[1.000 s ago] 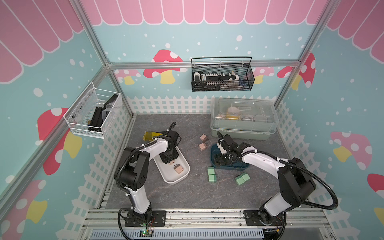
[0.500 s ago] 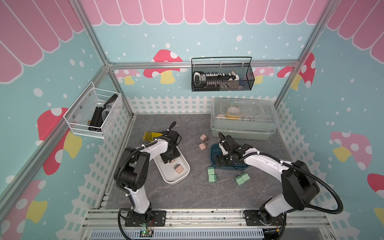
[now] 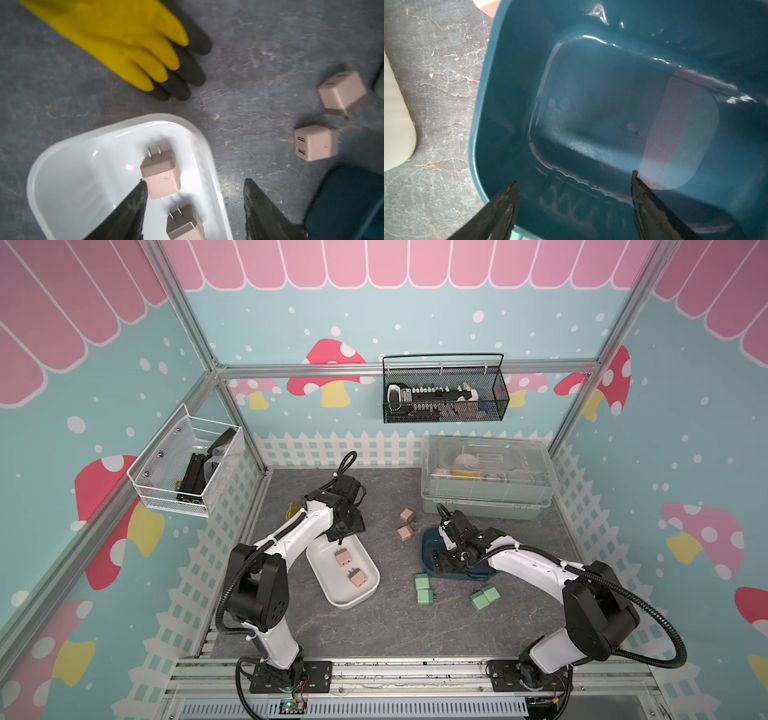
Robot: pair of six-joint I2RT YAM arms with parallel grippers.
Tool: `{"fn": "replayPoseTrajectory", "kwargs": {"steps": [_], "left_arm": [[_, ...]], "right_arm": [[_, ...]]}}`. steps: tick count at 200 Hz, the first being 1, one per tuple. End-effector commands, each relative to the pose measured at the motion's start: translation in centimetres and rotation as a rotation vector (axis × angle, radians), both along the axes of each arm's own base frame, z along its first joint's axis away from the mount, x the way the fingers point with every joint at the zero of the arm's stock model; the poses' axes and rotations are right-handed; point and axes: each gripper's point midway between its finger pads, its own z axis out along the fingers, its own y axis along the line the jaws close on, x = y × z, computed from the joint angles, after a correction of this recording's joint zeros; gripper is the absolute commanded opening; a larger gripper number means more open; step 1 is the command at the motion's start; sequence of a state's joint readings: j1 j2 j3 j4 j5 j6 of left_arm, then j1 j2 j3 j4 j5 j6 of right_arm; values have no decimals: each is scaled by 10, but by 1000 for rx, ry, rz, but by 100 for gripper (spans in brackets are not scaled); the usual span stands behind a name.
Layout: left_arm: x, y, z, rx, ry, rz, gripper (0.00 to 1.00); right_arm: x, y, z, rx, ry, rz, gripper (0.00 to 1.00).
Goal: Place the plugs by color into the storage box
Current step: Place the plug in the storage box, then move the plug to the center of the board.
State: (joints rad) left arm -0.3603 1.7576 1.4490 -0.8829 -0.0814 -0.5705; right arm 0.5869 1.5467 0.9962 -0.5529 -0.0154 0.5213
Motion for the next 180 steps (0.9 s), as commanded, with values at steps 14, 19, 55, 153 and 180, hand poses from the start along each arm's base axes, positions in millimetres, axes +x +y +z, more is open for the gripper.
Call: {"fn": "replayPoseTrajectory", "kwargs": {"steps": [14, 19, 55, 153, 180], "left_arm": [[18, -70, -6, 42, -8, -340, 74], [21, -81, -7, 43, -13, -368, 74], [34, -143, -23, 27, -22, -515, 77], [38, -189, -77, 41, 23, -634, 80], [42, -184, -86, 56, 34, -607, 79]], "right_arm": [[-1, -7, 10, -6, -27, -15, 83], [-1, -8, 10, -8, -29, -15, 83], [-7, -18, 14, -23, -42, -28, 83], [-29, -44, 22, -60, -49, -56, 83], [-31, -44, 20, -59, -40, -60, 83]]}}
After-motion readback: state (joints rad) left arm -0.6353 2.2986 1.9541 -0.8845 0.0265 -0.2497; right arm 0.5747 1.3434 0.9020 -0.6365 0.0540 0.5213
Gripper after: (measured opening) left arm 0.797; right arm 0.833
